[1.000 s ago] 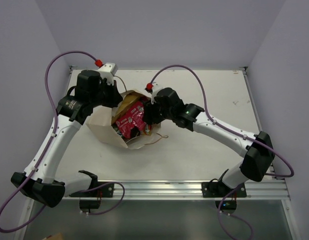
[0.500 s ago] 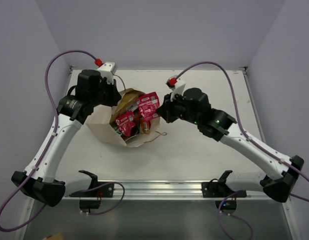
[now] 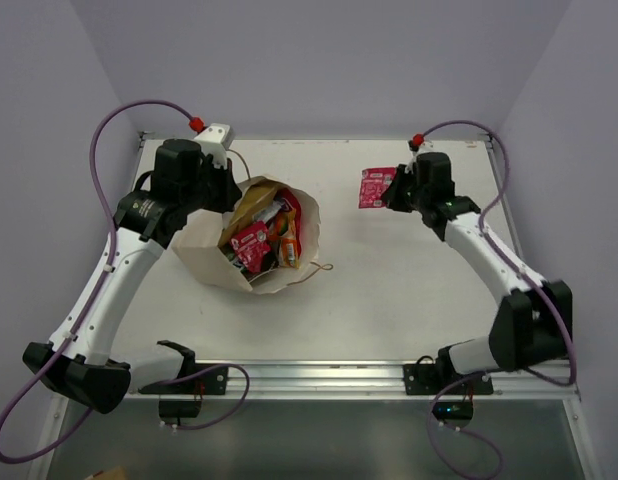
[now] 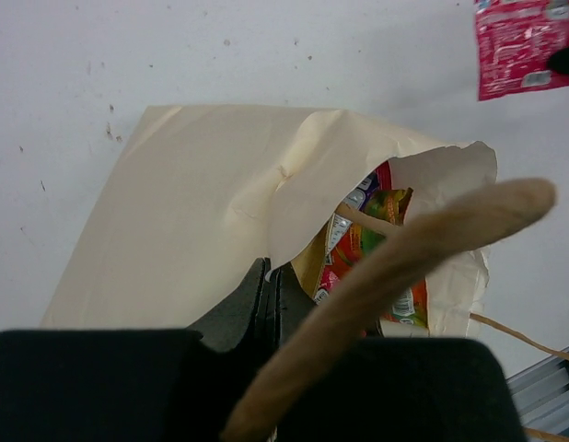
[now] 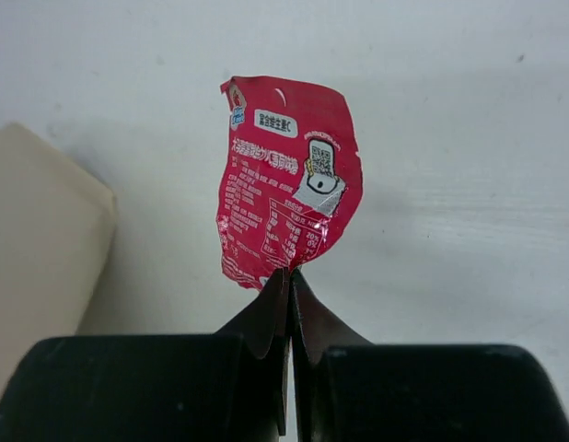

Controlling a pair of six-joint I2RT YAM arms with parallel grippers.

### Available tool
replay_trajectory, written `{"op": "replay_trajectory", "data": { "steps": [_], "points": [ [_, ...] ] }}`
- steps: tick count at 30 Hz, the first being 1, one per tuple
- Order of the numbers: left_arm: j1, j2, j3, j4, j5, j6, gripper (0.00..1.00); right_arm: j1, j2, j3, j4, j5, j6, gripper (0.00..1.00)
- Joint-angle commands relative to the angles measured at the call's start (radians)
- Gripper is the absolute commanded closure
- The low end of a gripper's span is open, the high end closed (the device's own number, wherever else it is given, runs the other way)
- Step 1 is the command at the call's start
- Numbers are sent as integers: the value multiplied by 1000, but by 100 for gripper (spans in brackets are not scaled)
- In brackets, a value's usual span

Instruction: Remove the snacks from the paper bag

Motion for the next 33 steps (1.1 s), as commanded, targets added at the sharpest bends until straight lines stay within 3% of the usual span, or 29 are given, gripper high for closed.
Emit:
{"op": "replay_trajectory", "data": {
  "steps": [1, 3, 4, 8, 11, 14, 20, 27, 33],
  "points": [
    [-3, -8, -11, 66, -26, 26, 100, -29, 178, 27, 116, -108, 24, 100],
    [-3, -8, -16, 74, -15, 24, 100, -31, 242, 44, 126, -112, 32, 96],
    [-3, -6, -18, 76, -10, 22, 100, -31, 276, 50, 128, -124, 38, 78],
    [-3, -8, -16, 79, -1, 22, 100, -24, 201, 33, 88, -128, 28, 29],
    [-3, -14, -19, 79, -3, 27, 100, 26, 48, 35, 16, -93, 5, 14],
    [-3, -21, -38, 79, -19, 27, 100, 149, -96, 58, -44, -24, -9, 13],
    [-3, -23, -48, 80, -16, 21, 100, 434, -161, 144, -78, 46, 32, 14],
    [-3, -31, -54, 77, -21, 18, 100, 653, 32, 259, -27, 47, 81, 19],
    [-3, -34, -62, 77, -13, 12, 100, 700, 221, 334, 8, 69, 107, 22]
  ]
}}
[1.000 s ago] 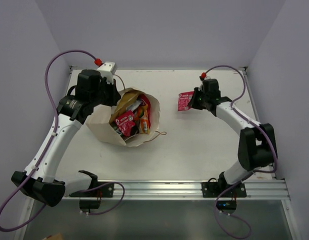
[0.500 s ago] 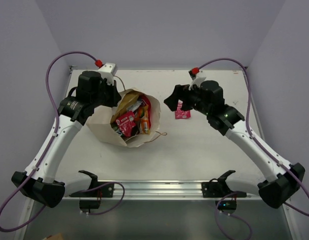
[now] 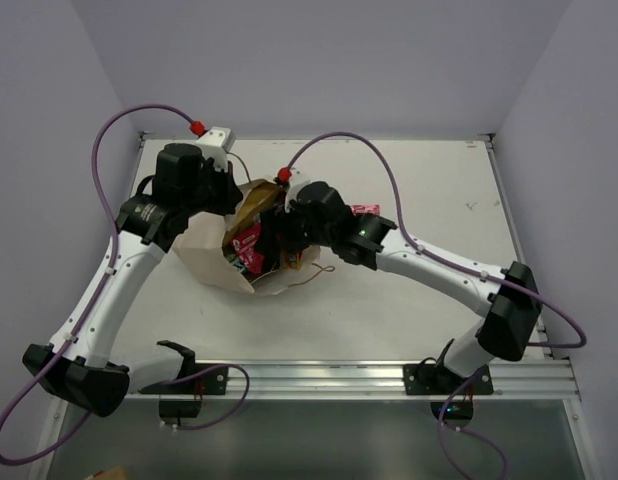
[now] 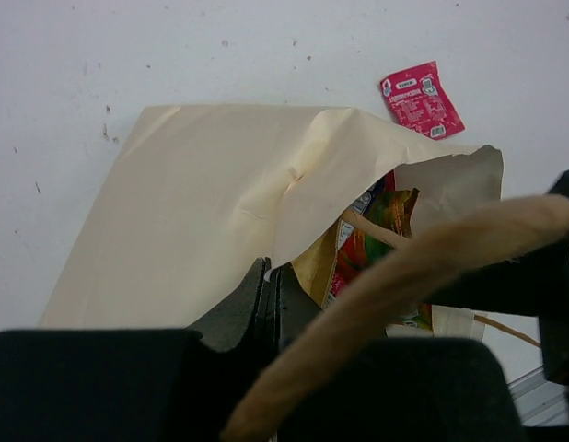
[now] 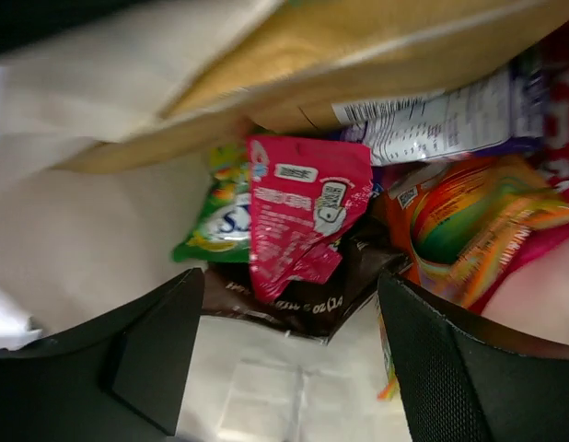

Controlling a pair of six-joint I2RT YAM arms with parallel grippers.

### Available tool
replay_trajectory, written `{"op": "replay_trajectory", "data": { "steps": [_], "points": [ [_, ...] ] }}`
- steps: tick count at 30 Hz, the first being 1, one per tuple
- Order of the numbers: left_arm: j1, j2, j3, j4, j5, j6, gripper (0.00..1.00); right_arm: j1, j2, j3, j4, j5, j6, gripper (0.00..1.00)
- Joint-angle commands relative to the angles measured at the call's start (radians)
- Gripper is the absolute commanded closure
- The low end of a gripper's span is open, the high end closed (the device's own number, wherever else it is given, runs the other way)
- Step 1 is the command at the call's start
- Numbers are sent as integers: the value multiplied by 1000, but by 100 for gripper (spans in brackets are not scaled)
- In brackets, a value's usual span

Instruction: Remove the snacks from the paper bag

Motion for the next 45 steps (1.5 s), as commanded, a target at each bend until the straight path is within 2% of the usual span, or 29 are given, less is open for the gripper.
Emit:
{"op": "replay_trajectory", "data": {
  "steps": [1, 5, 8, 11, 12, 15, 16, 19, 20, 24, 30, 33, 35, 37, 40, 43, 45],
  "points": [
    [-3, -16, -16, 37, -13, 11, 100, 19, 51, 73, 45, 45, 30, 22],
    [-3, -16, -21, 42, -4, 1, 100, 22, 145, 93, 56, 29, 45, 23],
    [-3, -16, -25, 45, -1, 0, 100, 22, 164, 83, 93, 23, 45, 31],
    [-3, -17, -31, 51, -1, 0, 100, 22, 164, 81, 101, 34, 31, 44],
    [-3, -16, -31, 53, -2, 0, 100, 22, 156, 78, 102, 42, 27, 54],
    [-1, -16, -37, 60, 4, -2, 100, 22, 135, 52, 121, 55, 16, 69],
    [-3, -16, -37, 62, 2, -2, 100, 22, 122, 49, 118, 59, 13, 80],
    [-3, -17, -37, 62, -4, -2, 100, 22, 77, 32, 88, 83, -4, 97],
    [-3, -16, -37, 60, -11, -2, 100, 22, 55, 21, 81, 91, -10, 100],
    [-3, -17, -31, 56, -34, 4, 100, 19, -91, -52, 39, 115, -50, 100],
    [-3, -16, -30, 54, -65, 7, 100, -26, -405, -166, -50, 195, -59, 100],
    [-3, -17, -31, 50, -74, 14, 100, -131, -555, -235, -83, 258, -26, 100],
    [-3, -17, -31, 50, -76, 15, 100, -243, -637, -275, -111, 292, -1, 100],
    [-3, -17, -33, 51, -74, 17, 100, -364, -672, -341, -125, 299, 19, 100],
    [-3, -17, -33, 54, -67, 20, 100, -476, -682, -437, -137, 254, 45, 100],
    [-3, -17, -36, 60, -55, 20, 100, -530, -614, -532, -101, 137, 68, 100],
    [-3, -17, -37, 60, -54, 18, 100, -540, -574, -610, -13, 77, 86, 100]
  ]
}}
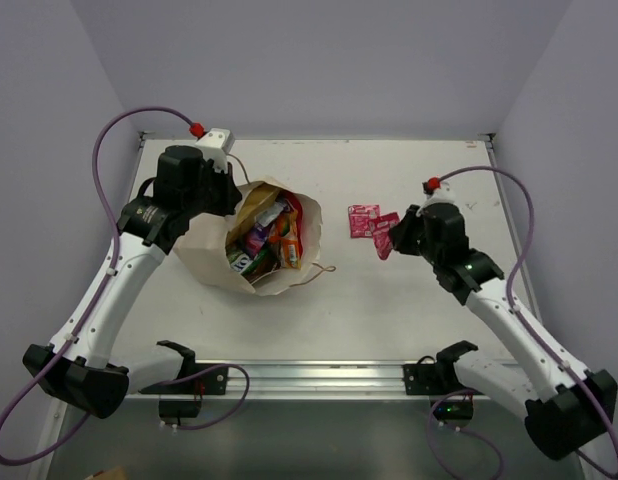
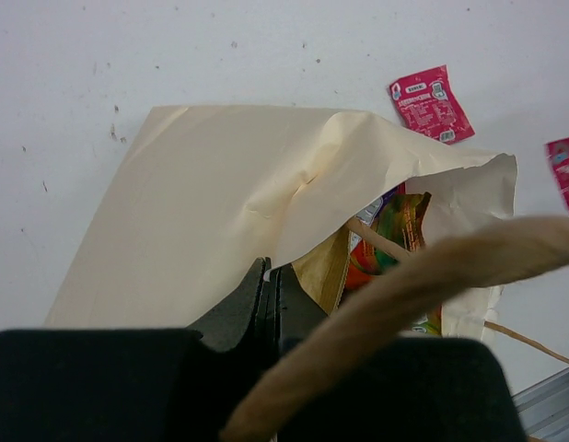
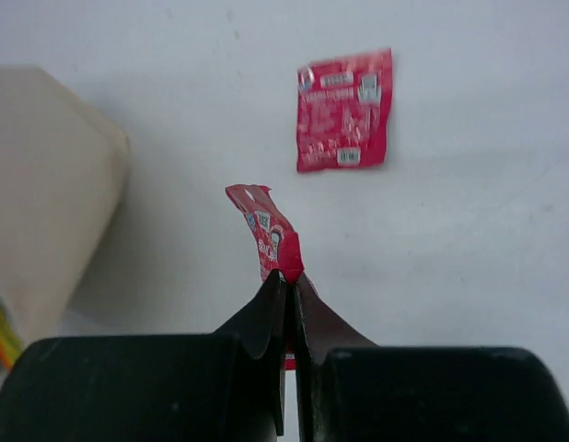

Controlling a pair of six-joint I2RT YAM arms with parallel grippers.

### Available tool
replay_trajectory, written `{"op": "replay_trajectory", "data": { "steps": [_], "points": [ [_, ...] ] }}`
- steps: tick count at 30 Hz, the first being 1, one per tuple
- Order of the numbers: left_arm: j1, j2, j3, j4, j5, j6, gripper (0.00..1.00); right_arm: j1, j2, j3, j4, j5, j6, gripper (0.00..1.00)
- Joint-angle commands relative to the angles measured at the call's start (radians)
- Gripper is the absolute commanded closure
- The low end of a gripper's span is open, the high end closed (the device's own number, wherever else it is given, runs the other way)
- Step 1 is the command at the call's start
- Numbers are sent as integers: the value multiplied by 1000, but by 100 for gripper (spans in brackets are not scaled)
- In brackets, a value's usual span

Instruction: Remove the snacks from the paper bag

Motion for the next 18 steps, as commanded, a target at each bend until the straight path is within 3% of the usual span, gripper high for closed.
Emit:
{"op": "replay_trajectory", "data": {
  "steps": [1, 4, 7, 8, 12, 18],
  "points": [
    [-2, -9, -8, 33, -30, 20, 100, -21, 106, -112, 92, -165, 54, 98],
    [-4, -10, -4, 27, -31, 23, 100, -35, 215, -151, 183, -208, 70, 92],
    [-2, -15, 1, 28, -31, 19, 100, -36, 293, -128, 162, -152, 60, 61],
    [-2, -15, -1, 30, -30, 17, 100, -36, 295, -102, 125, -117, 48, 42],
    [-2, -13, -2, 33, -20, 16, 100, -13, 211, -10, 57, -104, -12, 20],
    [-2, -10, 2, 27, -27, 17, 100, 204, 157, 231, 7, -115, -73, 19]
  ]
}}
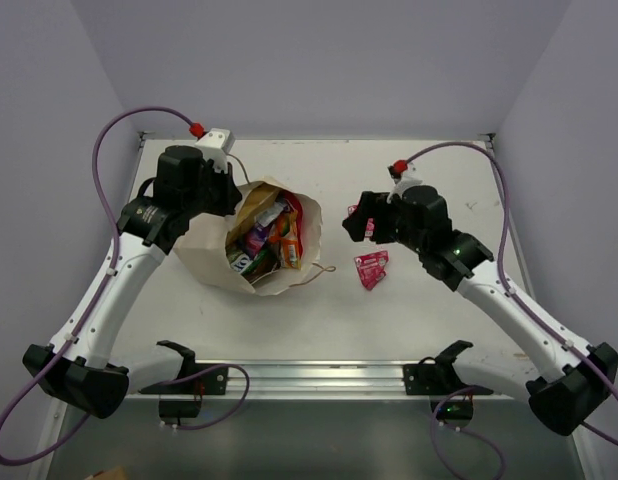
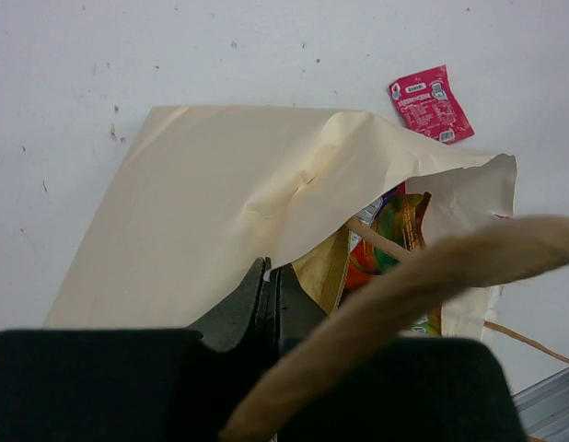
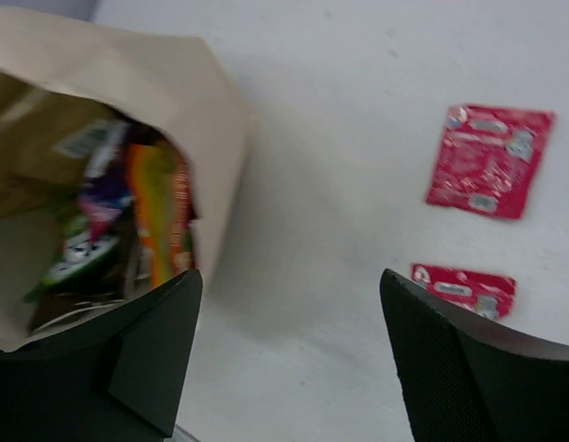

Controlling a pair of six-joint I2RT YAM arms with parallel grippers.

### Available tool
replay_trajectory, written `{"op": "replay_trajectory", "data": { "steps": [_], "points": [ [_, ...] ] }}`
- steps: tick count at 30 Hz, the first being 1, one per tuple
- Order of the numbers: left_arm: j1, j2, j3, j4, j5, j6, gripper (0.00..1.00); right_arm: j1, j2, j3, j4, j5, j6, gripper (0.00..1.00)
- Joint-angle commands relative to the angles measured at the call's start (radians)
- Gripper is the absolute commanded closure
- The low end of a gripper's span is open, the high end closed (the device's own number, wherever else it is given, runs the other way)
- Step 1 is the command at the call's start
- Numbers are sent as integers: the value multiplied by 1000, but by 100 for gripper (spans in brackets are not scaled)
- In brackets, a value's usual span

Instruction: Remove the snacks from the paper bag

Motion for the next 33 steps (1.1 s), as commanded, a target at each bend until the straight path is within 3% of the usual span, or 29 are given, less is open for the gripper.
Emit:
{"op": "replay_trajectory", "data": {
  "steps": [1, 8, 16, 20, 23, 24, 27, 33],
  "points": [
    [-2, -9, 2, 27, -25, 16, 100, 106, -14, 159, 13, -10, -50, 20],
    [-2, -12, 7, 19, -24, 12, 100, 257, 213, 378, 19, -18, -48, 23],
    [-2, -13, -1, 24, -2, -6, 100, 315, 472, 435, 36, -1, 16, 27],
    [-2, -18, -8, 27, -4, -7, 100, 317, 517, 424, 59, 0, 21, 39],
    [-2, -18, -12, 28, -7, -6, 100, 317, 506, 418, 74, 6, 6, 60],
    [-2, -18, -13, 31, -12, -4, 100, 318, 497, 415, 76, 13, -7, 78],
    [-2, -18, -21, 38, -22, 0, 100, 317, 439, 417, 76, 23, -24, 100],
    [-2, -12, -35, 42, -42, 0, 100, 315, 258, 489, -2, 10, -73, 100]
  ]
}}
